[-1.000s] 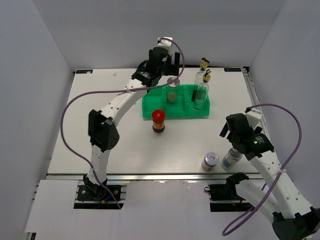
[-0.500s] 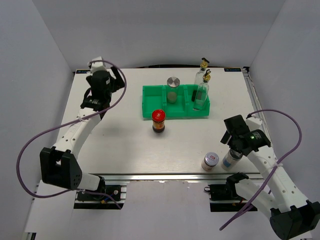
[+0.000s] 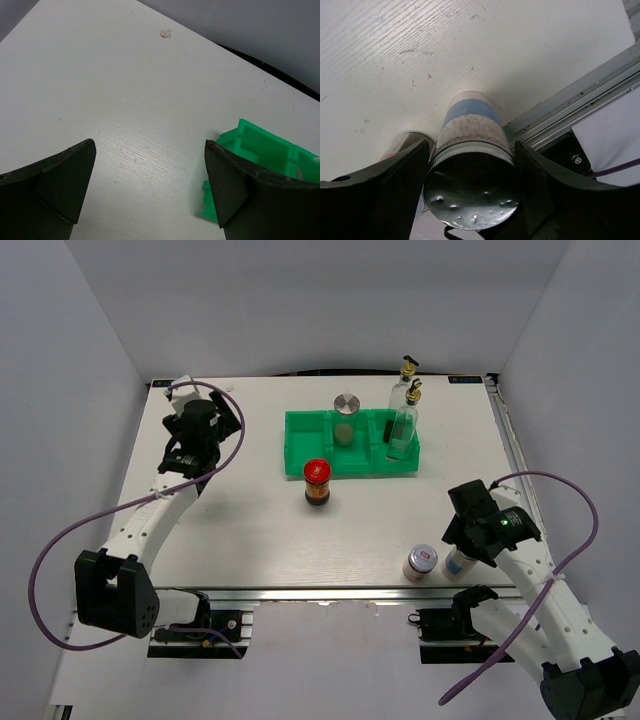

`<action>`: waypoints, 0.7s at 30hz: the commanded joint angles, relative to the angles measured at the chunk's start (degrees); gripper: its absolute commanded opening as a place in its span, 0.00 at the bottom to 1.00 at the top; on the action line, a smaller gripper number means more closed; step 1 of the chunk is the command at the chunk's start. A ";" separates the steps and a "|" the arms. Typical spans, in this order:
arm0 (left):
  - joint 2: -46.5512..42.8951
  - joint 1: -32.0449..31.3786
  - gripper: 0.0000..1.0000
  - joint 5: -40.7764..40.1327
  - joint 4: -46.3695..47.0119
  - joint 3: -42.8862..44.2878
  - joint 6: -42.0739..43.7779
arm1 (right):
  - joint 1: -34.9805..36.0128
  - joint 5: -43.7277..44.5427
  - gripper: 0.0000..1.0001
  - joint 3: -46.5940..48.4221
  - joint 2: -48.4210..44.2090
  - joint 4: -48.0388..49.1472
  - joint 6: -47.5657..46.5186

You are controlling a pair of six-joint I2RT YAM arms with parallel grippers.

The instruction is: Organize the condiment bottles

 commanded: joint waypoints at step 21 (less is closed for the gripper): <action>-1.99 0.16 0.98 1.07 2.31 -3.04 1.21 | 0.16 -16.40 0.02 13.06 2.61 18.00 -27.71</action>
